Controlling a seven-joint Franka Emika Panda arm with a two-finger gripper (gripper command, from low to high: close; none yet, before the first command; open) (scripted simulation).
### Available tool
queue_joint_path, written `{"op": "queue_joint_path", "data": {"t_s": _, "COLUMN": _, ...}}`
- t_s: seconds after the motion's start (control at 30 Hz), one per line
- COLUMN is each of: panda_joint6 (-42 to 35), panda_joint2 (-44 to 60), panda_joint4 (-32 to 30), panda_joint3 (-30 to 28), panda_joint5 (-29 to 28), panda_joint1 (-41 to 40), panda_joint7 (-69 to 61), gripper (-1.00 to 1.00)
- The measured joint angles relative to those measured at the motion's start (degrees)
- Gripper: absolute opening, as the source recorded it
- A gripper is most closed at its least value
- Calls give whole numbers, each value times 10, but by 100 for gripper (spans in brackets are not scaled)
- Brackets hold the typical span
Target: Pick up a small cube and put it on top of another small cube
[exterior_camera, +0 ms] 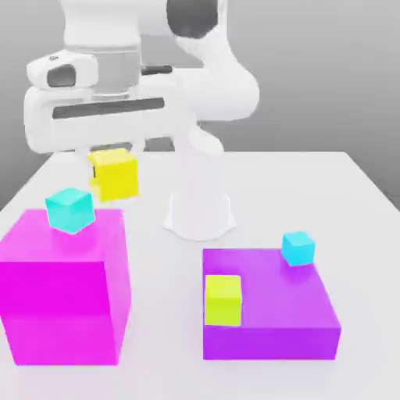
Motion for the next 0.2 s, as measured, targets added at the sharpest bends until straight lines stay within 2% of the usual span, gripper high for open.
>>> {"op": "queue_joint_path", "data": {"t_s": 0.07, "panda_joint6": 36, "panda_joint2": 13, "panda_joint4": -23, "panda_joint3": -19, "panda_joint5": -6, "panda_joint1": -11, "panda_joint7": -13, "gripper": -100}}
{"op": "queue_joint_path", "data": {"t_s": 0.1, "panda_joint6": 50, "panda_joint2": 18, "panda_joint4": -32, "panda_joint3": -23, "panda_joint5": -7, "panda_joint1": -14, "panda_joint7": -15, "gripper": 100}}
{"op": "queue_joint_path", "data": {"t_s": 0.2, "panda_joint6": 50, "panda_joint2": 18, "panda_joint4": -32, "panda_joint3": -23, "panda_joint5": -7, "panda_joint1": -14, "panda_joint7": -15, "gripper": 100}}
